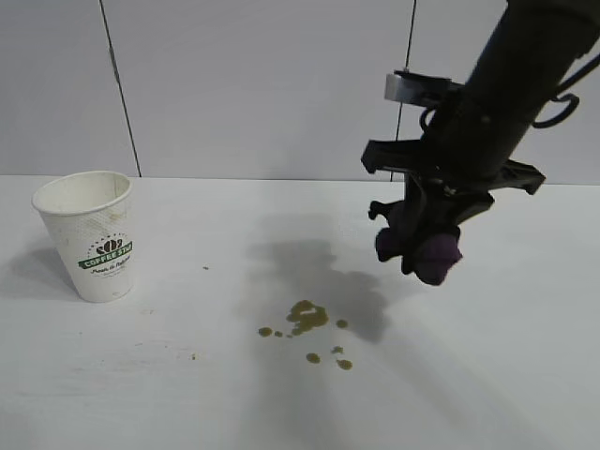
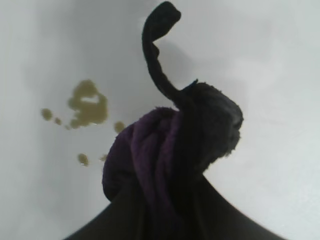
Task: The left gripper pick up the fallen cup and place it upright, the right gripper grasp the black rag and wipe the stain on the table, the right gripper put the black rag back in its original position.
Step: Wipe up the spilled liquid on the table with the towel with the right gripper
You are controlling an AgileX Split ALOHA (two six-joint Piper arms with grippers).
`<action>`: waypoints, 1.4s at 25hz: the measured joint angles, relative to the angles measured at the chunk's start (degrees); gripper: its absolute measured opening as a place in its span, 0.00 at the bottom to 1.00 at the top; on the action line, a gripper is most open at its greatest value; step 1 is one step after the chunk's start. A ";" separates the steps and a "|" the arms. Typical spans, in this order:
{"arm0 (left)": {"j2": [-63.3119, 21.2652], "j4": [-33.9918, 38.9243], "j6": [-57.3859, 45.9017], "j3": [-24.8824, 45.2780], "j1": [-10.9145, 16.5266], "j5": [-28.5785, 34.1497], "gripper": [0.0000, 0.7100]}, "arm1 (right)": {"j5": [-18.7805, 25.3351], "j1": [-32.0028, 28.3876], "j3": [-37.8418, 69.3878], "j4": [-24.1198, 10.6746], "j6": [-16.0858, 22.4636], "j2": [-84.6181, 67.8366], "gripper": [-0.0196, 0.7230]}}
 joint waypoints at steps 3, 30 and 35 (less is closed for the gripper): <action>0.00 0.00 0.00 0.00 0.00 0.00 0.98 | -1.50 5.95 -0.54 0.56 0.00 0.14 0.17; 0.00 0.00 -0.02 0.00 0.00 0.00 0.98 | -7.46 16.30 -5.77 -4.01 4.08 16.63 0.17; 0.00 0.00 -0.02 0.00 0.00 0.00 0.98 | -0.60 15.03 -6.51 -11.97 7.59 16.16 0.17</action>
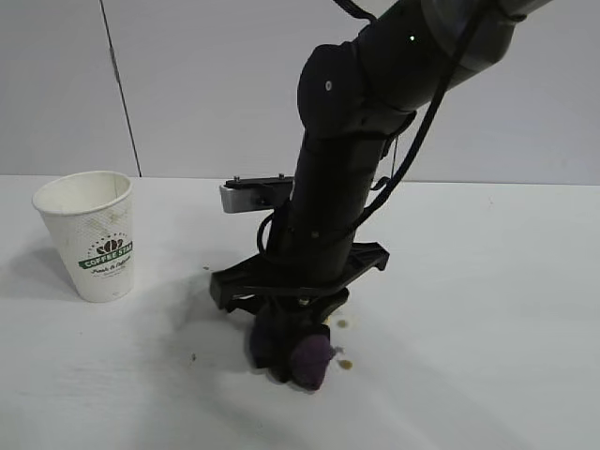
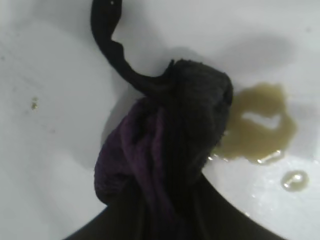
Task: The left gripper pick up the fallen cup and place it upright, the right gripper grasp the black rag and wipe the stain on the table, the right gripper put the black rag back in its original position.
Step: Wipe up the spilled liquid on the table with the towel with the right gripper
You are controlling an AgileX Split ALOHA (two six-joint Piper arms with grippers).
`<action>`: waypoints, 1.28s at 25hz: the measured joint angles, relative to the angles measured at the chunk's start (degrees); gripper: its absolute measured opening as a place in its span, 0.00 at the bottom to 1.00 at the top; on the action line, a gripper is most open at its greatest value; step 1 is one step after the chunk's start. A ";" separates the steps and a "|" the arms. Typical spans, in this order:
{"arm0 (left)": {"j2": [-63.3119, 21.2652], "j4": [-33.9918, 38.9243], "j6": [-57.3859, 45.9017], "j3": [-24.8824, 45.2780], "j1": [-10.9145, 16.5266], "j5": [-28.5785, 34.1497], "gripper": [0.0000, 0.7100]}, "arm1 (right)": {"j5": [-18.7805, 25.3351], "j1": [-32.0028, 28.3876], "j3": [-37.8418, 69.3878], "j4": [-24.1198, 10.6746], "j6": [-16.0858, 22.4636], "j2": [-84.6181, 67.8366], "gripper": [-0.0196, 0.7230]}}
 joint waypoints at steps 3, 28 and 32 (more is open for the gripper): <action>0.00 0.05 0.00 0.00 0.00 0.00 0.98 | 6.21 -1.90 -0.90 -8.06 3.04 0.00 0.17; 0.00 0.05 0.00 0.00 0.00 0.00 0.98 | -11.27 1.84 -1.57 10.18 -2.92 2.68 0.17; 0.00 0.05 0.00 0.00 0.00 0.00 0.98 | -10.84 0.86 -2.31 7.09 -0.82 2.78 0.17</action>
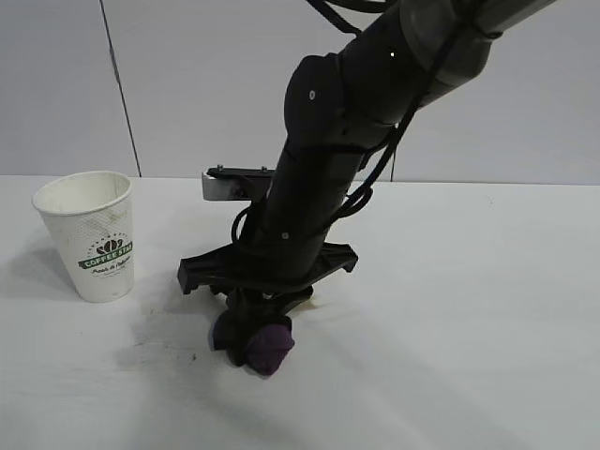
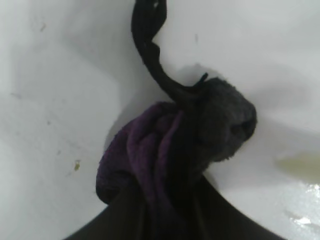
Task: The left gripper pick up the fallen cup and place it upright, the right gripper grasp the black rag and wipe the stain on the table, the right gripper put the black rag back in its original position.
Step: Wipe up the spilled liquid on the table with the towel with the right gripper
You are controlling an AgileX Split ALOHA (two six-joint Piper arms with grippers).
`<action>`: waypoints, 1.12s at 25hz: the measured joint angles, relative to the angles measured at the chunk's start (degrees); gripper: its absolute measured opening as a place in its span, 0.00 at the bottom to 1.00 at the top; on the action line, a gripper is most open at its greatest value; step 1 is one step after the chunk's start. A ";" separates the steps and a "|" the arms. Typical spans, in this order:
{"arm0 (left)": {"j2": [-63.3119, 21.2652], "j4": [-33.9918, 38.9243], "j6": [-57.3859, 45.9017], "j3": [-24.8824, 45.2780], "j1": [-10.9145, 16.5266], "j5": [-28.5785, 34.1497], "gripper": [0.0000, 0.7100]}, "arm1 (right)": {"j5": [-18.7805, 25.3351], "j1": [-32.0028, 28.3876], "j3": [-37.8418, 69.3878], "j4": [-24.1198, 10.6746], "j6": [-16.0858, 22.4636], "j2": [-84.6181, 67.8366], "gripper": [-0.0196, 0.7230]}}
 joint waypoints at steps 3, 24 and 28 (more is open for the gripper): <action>0.00 0.06 0.00 0.00 0.00 0.00 0.98 | 3.62 -2.47 -1.61 -6.43 2.77 0.06 0.17; 0.00 0.11 0.00 0.00 0.00 0.00 0.98 | 14.41 -3.37 -3.53 11.04 -13.31 0.92 0.17; 0.00 0.11 0.00 0.00 0.00 0.00 0.98 | 6.54 1.51 -3.53 12.49 -13.91 1.17 0.17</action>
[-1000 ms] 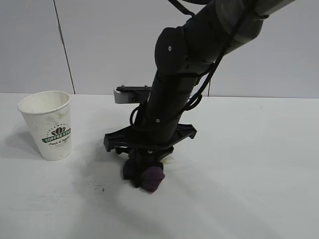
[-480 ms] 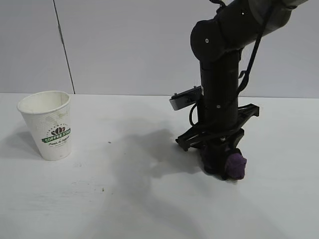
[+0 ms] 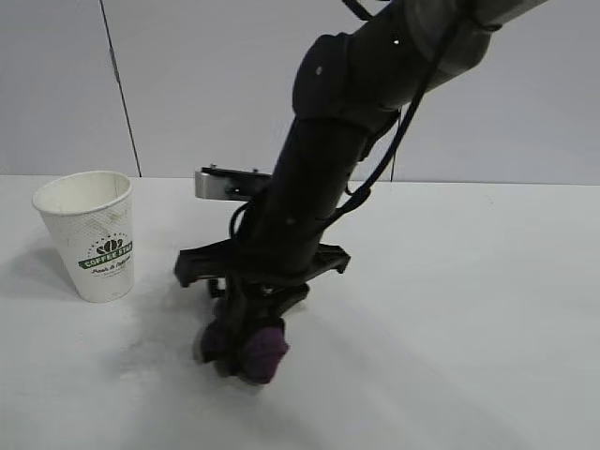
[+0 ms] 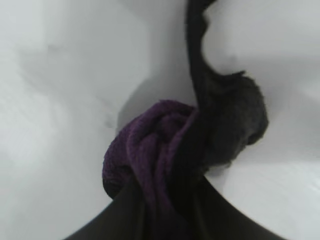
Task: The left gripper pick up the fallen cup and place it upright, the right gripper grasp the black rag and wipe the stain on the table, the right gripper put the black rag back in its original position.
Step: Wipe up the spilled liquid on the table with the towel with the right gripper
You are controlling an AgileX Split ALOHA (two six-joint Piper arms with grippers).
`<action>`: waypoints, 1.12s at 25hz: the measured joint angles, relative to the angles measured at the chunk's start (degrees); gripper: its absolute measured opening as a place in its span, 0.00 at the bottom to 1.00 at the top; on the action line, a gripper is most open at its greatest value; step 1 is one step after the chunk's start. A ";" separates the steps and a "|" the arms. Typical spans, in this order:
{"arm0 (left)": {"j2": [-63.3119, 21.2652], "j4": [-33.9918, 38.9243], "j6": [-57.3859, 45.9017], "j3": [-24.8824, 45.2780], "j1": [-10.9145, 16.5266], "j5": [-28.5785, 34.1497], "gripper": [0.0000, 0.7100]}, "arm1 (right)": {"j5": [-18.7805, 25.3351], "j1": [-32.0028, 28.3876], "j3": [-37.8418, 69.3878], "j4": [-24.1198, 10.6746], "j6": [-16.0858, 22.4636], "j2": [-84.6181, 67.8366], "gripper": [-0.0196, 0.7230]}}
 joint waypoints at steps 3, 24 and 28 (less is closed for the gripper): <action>0.00 0.00 0.00 0.00 0.00 0.00 0.98 | -3.45 2.29 0.00 0.14 0.27 0.05 0.17; 0.00 0.00 0.00 0.00 0.00 0.00 0.98 | 1.54 0.79 -2.34 -13.58 11.61 1.57 0.17; 0.00 0.00 0.00 0.00 0.00 0.00 0.98 | 6.10 -3.52 -2.56 -23.12 13.17 0.82 0.17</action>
